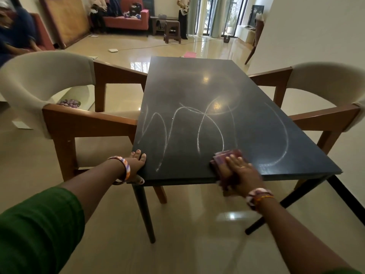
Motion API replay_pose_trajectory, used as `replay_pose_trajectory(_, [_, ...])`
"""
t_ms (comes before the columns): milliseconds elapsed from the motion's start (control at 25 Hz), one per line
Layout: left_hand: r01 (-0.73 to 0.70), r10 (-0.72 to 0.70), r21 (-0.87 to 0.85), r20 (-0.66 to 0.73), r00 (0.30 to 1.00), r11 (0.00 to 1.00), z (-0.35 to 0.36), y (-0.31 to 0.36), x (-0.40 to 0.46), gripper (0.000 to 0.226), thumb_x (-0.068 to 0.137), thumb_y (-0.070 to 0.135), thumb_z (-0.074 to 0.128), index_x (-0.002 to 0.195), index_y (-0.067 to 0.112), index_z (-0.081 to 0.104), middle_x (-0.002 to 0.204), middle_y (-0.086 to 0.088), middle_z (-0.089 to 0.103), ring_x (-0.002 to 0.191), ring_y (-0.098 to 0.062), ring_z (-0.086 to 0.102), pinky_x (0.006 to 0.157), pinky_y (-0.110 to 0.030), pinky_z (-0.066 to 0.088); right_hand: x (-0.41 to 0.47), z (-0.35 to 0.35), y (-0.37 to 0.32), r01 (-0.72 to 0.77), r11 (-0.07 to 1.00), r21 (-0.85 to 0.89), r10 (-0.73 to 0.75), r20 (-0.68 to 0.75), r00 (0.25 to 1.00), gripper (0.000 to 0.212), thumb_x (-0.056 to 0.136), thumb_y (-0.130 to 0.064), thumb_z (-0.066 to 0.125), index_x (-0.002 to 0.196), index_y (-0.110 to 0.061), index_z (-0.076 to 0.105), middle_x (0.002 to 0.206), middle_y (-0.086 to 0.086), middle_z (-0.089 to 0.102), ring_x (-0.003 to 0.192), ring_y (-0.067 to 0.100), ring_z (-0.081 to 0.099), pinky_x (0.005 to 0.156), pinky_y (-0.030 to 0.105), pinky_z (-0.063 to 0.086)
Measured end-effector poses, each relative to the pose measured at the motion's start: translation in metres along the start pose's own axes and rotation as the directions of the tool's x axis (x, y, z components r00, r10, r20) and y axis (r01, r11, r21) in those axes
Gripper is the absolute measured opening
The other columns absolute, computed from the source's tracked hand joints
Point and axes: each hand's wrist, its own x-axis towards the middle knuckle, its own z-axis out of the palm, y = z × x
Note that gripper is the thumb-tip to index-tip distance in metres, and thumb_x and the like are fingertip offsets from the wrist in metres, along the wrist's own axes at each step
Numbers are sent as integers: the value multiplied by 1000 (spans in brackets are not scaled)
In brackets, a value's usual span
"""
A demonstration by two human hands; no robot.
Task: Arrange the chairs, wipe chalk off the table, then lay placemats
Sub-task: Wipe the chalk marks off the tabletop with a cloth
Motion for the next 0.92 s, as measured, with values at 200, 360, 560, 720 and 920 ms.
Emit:
replay_pose_trajectory(200, [-45,45,6,-47,998,999,5,-6,-3,86,91,42,51,148,13,-6,156,-12,-10,144,-27,-4,117,-38,7,-11,-5,1,-121,991,-49,118,-64,991,87,82,-25,67,150,-20,13,157,-1,15,145,20,12,116,32,10])
replay_pose_trajectory(360, [15,-12,84,-31,999,996,0,-1,3,90,88,44,53,148,12,-5,156,-12,-6,144,-27,-1,117,-37,4,4,34,-109,269,960,-74,-279,-249,927,67,74,-25,73,136,-15,49,141,7,49,130,25,46,108,34,35])
replay_pose_trajectory(560, [48,-45,57,-63,997,997,0,5,1,92,85,43,59,149,12,1,157,-11,4,142,-29,16,116,-38,21,17,26,-118,359,932,-45,-361,-49,931,80,91,-31,54,150,-26,0,157,-5,-4,146,17,-2,110,29,-11])
replay_pose_trajectory(720, [-3,5,20,-98,995,1000,7,-4,-4,88,88,45,53,149,12,-2,157,-11,-2,144,-25,10,117,-37,16,8,9,-17,111,991,-79,-106,64,992,101,82,-41,65,149,-24,-8,153,-9,-15,146,18,-9,116,36,-3])
replay_pose_trajectory(920, [-39,39,1,-101,994,999,10,-6,-5,87,90,43,52,148,13,-5,156,-10,-7,144,-25,4,117,-37,12,-10,-5,35,-144,974,-177,159,77,984,109,79,-42,68,149,-18,-12,158,3,-11,146,24,-8,119,42,3])
